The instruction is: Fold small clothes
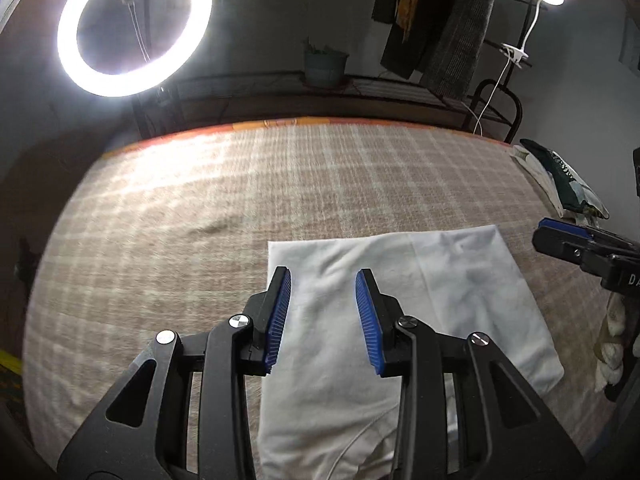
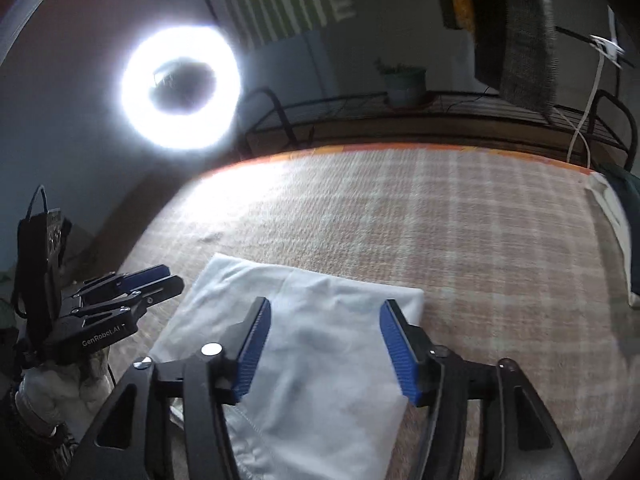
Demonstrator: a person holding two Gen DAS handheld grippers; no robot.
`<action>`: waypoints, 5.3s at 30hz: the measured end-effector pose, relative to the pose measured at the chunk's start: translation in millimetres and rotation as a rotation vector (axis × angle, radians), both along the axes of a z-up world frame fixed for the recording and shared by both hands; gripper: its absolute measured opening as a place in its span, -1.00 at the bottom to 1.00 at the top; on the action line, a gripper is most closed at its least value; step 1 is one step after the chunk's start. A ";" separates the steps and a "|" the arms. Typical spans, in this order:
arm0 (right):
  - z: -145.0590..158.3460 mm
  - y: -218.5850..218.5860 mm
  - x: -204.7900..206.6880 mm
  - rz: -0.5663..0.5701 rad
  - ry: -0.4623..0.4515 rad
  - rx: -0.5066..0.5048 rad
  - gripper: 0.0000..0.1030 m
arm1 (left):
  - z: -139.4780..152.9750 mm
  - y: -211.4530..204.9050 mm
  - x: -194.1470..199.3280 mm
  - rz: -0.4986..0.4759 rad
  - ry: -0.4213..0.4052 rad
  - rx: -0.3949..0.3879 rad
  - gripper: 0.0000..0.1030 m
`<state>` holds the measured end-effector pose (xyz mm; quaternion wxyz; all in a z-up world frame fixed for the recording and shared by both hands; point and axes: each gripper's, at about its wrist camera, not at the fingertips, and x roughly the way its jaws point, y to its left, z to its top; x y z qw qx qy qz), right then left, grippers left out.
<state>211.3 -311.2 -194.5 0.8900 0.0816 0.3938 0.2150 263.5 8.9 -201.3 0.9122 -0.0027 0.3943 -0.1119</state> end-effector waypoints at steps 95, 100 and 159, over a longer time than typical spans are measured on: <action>57.2 -228.2 -1.9 -0.246 0.033 -0.025 -0.85 | 54.4 -284.9 38.2 -0.331 0.132 -0.341 -0.87; 62.7 -288.2 8.8 -0.312 0.019 -0.061 -0.85 | 56.9 -347.2 53.2 -0.376 0.119 -0.336 -0.88; 118.5 -371.8 42.2 -0.576 -0.083 -0.286 -0.49 | 122.9 -407.5 32.8 -0.345 -0.158 -0.105 -0.84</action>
